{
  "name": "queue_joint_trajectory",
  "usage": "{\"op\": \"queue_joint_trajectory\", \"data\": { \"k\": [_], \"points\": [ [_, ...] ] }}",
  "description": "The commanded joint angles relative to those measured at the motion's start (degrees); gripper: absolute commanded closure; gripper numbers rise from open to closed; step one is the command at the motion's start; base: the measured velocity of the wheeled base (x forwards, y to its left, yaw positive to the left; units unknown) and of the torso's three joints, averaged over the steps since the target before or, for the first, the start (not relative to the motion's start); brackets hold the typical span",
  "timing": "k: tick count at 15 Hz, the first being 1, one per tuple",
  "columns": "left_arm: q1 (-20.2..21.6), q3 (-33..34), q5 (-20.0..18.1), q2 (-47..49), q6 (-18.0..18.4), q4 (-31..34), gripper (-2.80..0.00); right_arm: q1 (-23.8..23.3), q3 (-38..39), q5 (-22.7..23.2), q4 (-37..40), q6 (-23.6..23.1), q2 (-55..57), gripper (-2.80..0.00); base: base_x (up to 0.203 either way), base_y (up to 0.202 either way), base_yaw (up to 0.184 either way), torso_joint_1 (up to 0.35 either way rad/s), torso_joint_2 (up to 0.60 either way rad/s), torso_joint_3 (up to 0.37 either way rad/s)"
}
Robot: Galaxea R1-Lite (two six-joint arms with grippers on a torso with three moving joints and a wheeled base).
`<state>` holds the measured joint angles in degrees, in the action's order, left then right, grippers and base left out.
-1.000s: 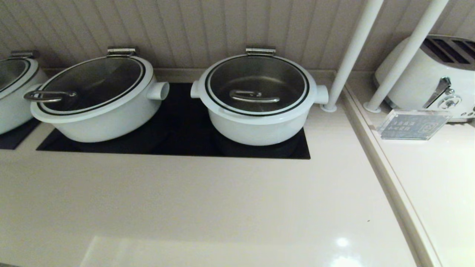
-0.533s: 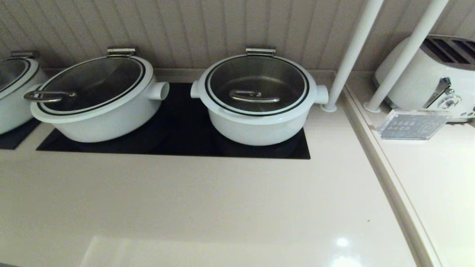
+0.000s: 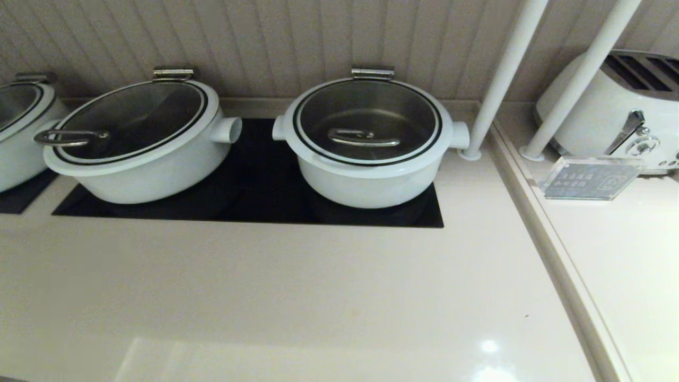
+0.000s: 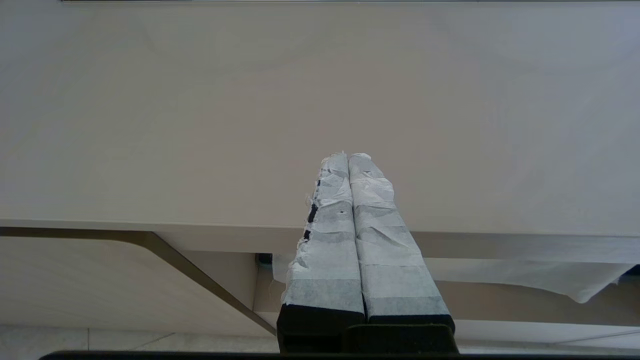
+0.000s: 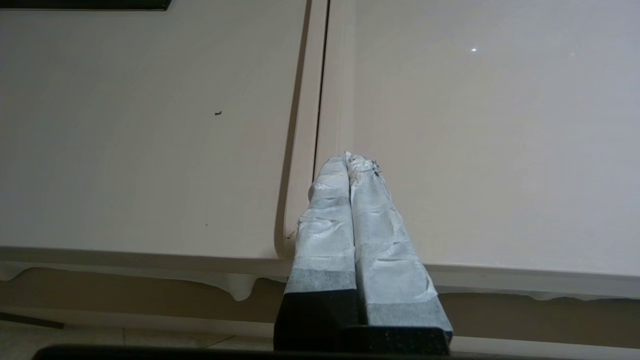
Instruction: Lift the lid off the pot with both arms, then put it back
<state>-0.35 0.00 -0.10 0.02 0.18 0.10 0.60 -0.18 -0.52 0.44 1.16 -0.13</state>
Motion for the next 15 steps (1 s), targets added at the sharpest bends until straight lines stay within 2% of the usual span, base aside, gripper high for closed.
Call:
{"op": "queue_joint_trajectory", "data": {
  "k": [1, 15],
  "points": [
    [0.0, 0.0, 0.0, 0.1, 0.0, -0.1, 0.00, 0.0, 0.0, 0.0, 0.0, 0.0, 0.1, 0.00, 0.000, 0.000, 0.000, 0.000, 0.00, 0.000],
    [0.0, 0.0, 0.0, 0.1, 0.0, 0.1, 0.00, 0.0, 0.2, -1.3, -0.5, 1.0, 0.1, 0.00, 0.000, 0.000, 0.000, 0.000, 0.00, 0.000]
  ]
}}
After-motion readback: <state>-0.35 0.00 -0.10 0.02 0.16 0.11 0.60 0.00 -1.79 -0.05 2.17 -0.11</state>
